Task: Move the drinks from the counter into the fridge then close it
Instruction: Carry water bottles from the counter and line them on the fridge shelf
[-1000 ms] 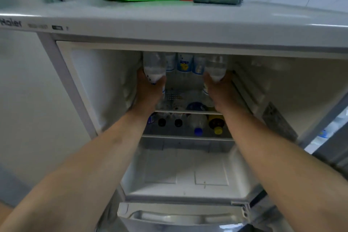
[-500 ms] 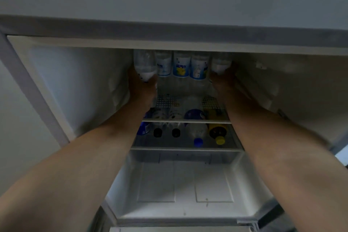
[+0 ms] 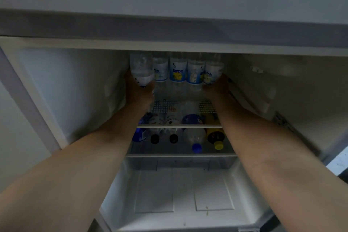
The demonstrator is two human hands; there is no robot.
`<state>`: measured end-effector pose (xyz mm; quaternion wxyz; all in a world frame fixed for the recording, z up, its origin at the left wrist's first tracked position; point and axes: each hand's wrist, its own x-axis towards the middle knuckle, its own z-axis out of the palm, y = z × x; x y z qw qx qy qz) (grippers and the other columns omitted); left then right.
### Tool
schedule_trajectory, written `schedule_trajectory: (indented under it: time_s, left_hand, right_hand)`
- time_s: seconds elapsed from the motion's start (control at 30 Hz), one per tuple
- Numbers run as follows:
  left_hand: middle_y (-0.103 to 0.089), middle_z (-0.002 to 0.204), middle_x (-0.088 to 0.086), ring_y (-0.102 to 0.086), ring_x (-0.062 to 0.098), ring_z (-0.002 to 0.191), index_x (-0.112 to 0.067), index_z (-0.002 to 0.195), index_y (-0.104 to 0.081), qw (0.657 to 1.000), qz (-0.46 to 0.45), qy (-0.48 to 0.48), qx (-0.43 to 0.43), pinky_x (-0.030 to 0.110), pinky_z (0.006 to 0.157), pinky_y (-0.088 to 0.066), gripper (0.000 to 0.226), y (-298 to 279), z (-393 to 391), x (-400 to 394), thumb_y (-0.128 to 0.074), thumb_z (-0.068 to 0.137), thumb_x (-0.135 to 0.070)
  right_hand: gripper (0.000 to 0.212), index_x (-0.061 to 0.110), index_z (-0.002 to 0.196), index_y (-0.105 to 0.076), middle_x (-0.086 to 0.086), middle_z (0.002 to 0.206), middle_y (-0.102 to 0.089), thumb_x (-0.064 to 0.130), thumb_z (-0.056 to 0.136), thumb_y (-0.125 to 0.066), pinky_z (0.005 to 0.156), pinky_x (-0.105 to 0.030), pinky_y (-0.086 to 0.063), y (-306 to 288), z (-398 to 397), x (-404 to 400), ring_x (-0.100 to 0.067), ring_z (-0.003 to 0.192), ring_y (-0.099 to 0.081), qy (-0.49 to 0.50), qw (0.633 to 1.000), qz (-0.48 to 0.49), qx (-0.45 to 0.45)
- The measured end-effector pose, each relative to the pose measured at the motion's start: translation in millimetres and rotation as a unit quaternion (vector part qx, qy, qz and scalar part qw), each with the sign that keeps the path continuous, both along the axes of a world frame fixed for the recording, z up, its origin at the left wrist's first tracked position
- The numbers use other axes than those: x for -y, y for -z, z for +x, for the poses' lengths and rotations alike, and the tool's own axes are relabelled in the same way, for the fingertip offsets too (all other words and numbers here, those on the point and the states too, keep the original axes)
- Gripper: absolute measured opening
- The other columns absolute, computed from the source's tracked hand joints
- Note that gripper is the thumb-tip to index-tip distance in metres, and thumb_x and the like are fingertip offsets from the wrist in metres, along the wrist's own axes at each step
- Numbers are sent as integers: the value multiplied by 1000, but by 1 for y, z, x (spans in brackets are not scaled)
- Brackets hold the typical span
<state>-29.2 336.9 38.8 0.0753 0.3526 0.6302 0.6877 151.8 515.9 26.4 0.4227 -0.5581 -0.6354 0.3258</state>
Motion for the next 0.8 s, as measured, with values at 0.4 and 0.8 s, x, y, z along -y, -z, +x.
schedule_trajectory:
  time_s: [0.4, 0.8]
  left_hand:
    - [-35, 148, 19, -44, 36, 131, -14, 153, -13, 959, -268, -77, -48, 46, 107, -43, 88, 14, 14, 13, -71, 87, -18]
    - [-36, 151, 17, -41, 30, 136, -6, 150, -23, 969, -223, -108, -16, 29, 109, -34, 64, 15, -3, -17, -57, 97, -11]
  right_hand:
    - [68, 10, 148, -37, -14, 146, -47, 15, 88, -69, 100, -28, -42, 4, 13, 18, -29, 130, -50, -1, 1000, 5, -10]
    - [42, 9, 132, -55, -11, 132, -59, 19, 93, -65, 102, -35, -47, 7, -2, 83, -23, 118, -57, -71, 994, 69, -46]
